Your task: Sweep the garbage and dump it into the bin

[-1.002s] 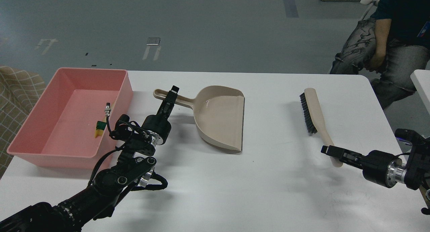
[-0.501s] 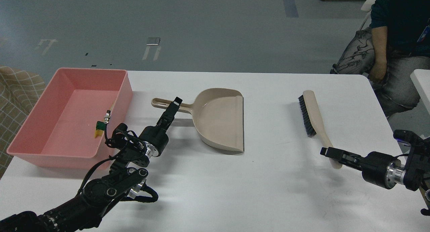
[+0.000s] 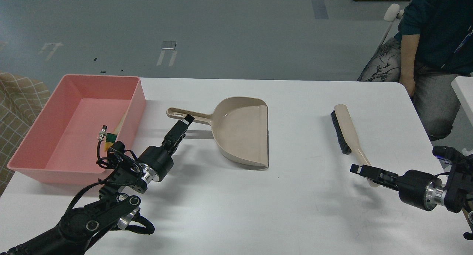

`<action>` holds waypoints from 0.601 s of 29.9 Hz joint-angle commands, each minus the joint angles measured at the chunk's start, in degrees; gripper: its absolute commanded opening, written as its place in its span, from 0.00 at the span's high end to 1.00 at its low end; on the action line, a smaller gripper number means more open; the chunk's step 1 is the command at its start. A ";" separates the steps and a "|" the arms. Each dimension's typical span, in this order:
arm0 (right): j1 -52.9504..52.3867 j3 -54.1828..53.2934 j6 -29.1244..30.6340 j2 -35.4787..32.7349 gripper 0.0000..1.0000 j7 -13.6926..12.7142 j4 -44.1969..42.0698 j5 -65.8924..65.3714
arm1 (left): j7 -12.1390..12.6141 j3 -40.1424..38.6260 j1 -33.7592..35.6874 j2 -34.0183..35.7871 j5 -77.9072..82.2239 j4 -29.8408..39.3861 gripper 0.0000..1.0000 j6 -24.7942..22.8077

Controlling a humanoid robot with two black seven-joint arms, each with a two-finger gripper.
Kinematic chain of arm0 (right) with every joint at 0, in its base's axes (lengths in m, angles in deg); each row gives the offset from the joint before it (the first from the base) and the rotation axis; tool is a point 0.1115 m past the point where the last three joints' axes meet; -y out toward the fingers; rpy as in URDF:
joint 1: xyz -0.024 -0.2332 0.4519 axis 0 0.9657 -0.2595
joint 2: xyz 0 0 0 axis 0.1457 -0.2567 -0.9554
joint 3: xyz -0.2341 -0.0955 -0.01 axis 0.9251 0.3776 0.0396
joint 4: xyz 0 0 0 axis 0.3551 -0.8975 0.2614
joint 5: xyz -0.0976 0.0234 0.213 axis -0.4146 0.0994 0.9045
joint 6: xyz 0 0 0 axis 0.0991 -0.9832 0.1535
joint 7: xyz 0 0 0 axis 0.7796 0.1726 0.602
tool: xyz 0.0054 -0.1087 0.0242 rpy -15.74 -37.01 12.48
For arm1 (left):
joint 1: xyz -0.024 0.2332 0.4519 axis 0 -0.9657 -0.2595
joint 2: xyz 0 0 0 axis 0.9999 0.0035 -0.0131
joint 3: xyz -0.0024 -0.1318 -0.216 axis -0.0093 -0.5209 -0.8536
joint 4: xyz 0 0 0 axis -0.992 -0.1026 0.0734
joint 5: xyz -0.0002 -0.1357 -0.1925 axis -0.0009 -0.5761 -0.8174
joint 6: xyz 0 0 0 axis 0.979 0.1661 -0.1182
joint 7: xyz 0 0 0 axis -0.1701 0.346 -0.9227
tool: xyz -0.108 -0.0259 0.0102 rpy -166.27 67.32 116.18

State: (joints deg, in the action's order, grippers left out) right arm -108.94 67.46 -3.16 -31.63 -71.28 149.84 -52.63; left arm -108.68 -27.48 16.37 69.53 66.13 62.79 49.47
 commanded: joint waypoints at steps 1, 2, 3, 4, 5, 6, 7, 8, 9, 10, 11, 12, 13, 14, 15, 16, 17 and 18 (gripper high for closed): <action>0.07 -0.32 -0.18 -1.05 0.23 0.00 0.40 0.08 | 0.22 -0.48 -0.92 1.50 -0.09 2.64 0.02 -0.46; 0.07 -0.41 -0.26 -1.58 0.21 0.00 0.57 0.08 | 0.22 -0.48 -1.09 1.94 -0.09 3.43 0.02 -0.55; -0.02 -0.85 -0.26 -3.06 0.16 0.09 1.01 0.08 | 0.31 -0.57 -1.70 3.42 -0.09 5.35 0.02 -0.99; -0.02 -1.03 -0.26 -4.47 0.12 0.35 1.45 0.17 | 0.66 -0.57 -2.32 5.27 -0.09 7.55 0.02 -1.60; -0.02 -1.12 -0.26 -5.09 0.11 0.61 1.54 0.17 | 1.01 -0.66 -2.76 5.98 -0.18 8.70 0.02 -1.87; -0.02 -1.55 -0.18 -6.75 0.08 0.88 1.71 0.17 | 1.62 -0.92 -3.46 7.38 -0.53 11.15 0.02 -2.22; -0.02 -1.90 -0.18 -7.55 0.08 1.14 1.80 0.17 | 1.89 -1.10 -3.73 8.00 -0.88 12.48 0.02 -2.31; -0.02 -2.86 0.00 -9.04 0.07 2.10 1.98 0.17 | 2.06 -1.45 -4.25 9.23 -1.75 15.10 0.02 -2.40; -0.02 -3.31 0.09 -9.66 0.07 2.81 1.98 0.17 | 2.07 -1.62 -4.52 9.94 -2.37 16.17 0.02 -2.40; -0.02 -3.75 0.26 -10.19 0.07 3.51 1.98 0.17 | 2.15 -1.89 -4.70 10.47 -2.81 17.23 0.02 -2.40; -0.10 -4.71 0.70 -11.24 0.06 4.74 1.89 0.17 | 2.15 -2.24 -4.70 11.60 -3.60 19.07 0.02 -2.57; -0.28 -5.85 1.05 -12.03 0.06 5.44 1.80 0.17 | 2.15 -2.76 -4.70 12.57 -4.04 20.56 0.02 -3.01; -0.37 -6.65 1.05 -12.30 0.06 5.80 1.63 0.17 | 2.24 -3.29 -4.61 13.01 -4.13 21.19 0.02 -3.27; -0.63 -9.00 1.05 -12.57 0.04 6.41 1.11 0.34 | 2.24 -4.69 -4.44 13.63 -4.22 22.15 0.02 -3.89; -0.63 -10.51 1.05 -12.57 0.03 6.77 0.84 0.78 | 2.24 -5.75 -4.09 13.81 -4.22 22.51 0.02 -4.41; -0.72 -12.09 1.05 -12.66 0.02 7.29 0.40 1.57 | 2.24 -6.89 -3.74 13.90 -4.22 22.69 0.02 -5.20; -0.89 -16.02 1.23 -12.40 0.01 8.34 -1.08 4.36 | 2.42 -10.21 -2.86 13.90 -4.39 22.78 0.02 -7.30; -1.07 -19.62 1.84 -12.13 0.01 8.96 -2.92 7.35 | 3.11 -13.54 -0.94 13.72 -4.92 22.60 0.02 -9.93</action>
State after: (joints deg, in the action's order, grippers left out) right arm -109.55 56.03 -2.04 -44.02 -64.22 150.27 -50.85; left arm -106.36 -34.43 12.61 83.16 61.89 85.07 44.10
